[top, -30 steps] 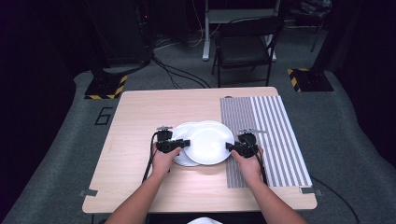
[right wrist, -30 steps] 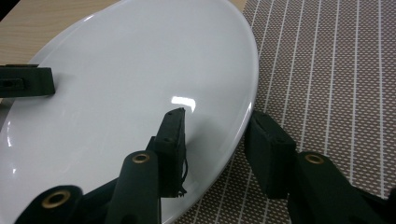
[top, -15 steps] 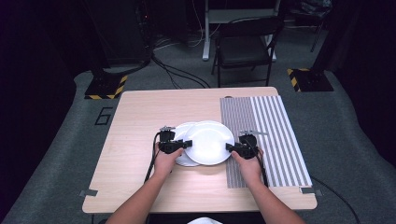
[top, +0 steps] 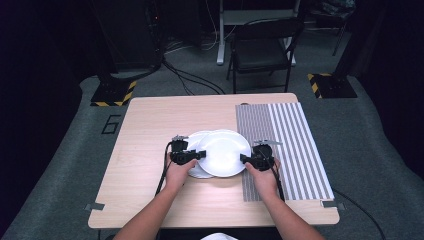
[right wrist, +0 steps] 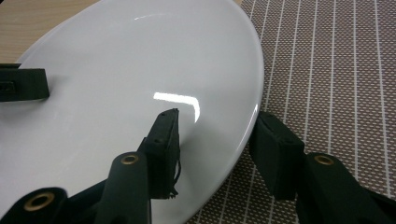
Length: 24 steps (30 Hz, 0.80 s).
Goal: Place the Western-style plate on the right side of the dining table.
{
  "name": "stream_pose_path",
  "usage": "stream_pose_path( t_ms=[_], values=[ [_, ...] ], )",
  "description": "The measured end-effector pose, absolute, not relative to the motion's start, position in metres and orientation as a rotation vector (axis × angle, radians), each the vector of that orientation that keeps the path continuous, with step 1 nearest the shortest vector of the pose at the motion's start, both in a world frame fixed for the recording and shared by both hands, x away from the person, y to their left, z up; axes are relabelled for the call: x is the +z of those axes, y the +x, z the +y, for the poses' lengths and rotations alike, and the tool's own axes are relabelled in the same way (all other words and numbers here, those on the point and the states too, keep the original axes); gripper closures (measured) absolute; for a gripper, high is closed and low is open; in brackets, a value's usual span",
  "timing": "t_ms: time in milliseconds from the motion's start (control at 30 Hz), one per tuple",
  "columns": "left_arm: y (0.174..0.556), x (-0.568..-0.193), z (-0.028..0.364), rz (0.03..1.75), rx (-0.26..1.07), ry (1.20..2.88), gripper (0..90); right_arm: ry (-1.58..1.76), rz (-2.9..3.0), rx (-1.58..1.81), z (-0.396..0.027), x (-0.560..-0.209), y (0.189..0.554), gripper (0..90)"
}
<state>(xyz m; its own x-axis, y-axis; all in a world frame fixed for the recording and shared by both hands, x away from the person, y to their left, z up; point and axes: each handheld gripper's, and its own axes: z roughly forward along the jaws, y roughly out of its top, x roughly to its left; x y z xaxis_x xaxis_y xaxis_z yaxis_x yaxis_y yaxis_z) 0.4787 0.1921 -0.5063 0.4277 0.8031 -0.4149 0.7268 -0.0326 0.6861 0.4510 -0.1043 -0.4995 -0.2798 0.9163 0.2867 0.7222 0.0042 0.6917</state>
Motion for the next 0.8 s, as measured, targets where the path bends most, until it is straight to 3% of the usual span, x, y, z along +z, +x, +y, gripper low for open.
stream_pose_path(
  t_ms=[800],
  values=[
    [0.473,-0.497,0.186,1.319,0.19,1.823,56.0,1.692,2.012,1.095,-0.098,-0.49,0.449,52.6]
  ],
)
